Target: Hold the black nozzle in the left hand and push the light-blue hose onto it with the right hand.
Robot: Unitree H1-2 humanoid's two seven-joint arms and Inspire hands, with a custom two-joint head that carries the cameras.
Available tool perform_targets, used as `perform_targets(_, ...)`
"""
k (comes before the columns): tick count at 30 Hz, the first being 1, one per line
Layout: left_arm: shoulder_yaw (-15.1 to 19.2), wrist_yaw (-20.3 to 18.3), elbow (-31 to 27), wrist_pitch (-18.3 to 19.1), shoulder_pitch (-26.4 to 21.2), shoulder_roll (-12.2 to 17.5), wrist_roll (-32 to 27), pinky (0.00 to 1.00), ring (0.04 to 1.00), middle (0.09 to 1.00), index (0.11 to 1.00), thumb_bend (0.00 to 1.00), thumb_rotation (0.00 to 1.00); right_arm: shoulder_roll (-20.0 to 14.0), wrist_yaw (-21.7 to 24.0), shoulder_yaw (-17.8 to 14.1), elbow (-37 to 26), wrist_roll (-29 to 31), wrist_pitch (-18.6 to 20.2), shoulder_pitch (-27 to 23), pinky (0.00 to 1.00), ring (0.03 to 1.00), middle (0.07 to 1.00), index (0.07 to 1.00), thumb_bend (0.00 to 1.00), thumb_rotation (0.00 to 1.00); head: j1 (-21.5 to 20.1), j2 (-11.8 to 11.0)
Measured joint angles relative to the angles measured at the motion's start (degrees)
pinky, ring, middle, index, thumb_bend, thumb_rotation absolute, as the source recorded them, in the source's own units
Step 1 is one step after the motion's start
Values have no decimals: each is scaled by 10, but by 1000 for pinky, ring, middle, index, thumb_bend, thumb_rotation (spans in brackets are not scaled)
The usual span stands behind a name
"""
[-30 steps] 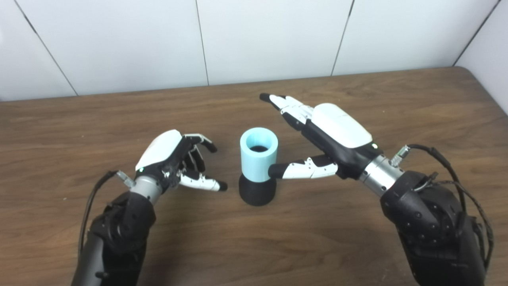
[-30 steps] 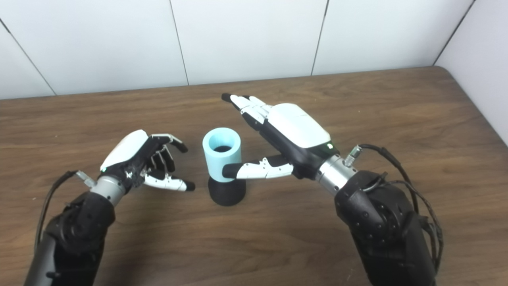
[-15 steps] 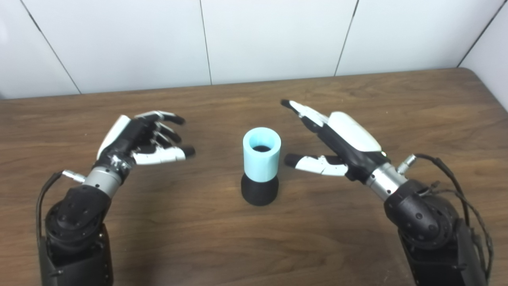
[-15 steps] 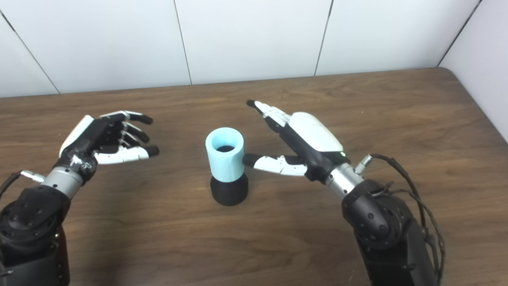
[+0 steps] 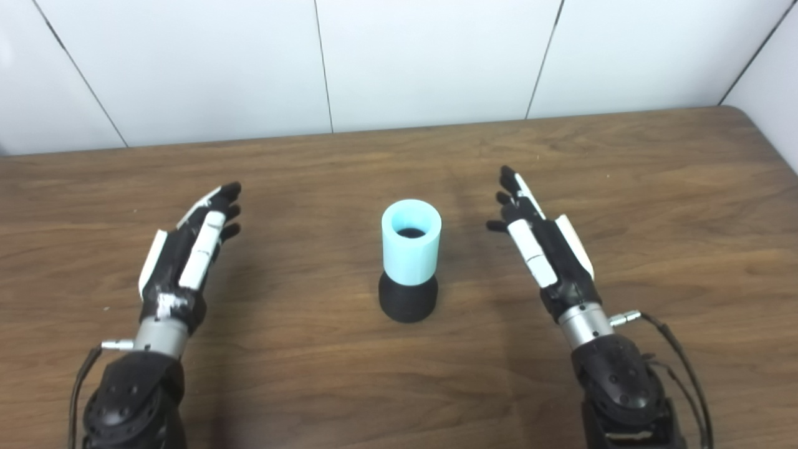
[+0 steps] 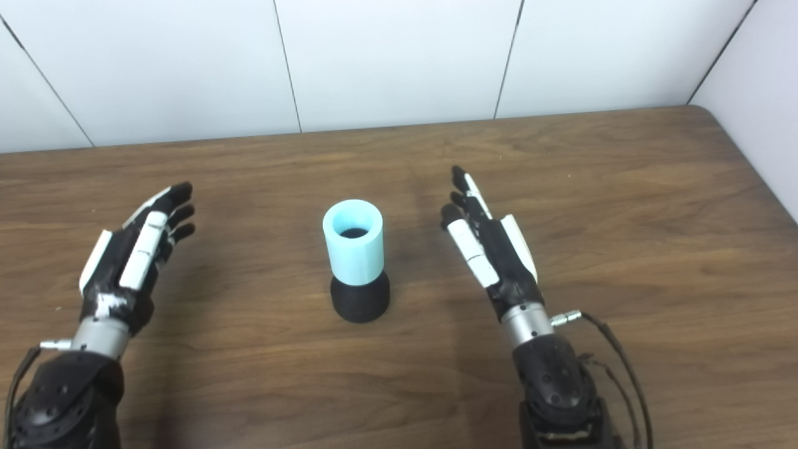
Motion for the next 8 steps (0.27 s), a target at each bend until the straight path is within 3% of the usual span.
perform_targets(4,-12,19,13,-17,23,6,-9,1000,1000,1000,998,494,972,0,-21,1,15,10,-8,8,868,951,960,973,577,1000,2,0)
perform_targets(8,-17,33,40,-78,38,10,-27,1000,1000,1000,1000,465,990,-2,-39,0,33,29,-24,17,905,954,957,965,626,1000,2,0)
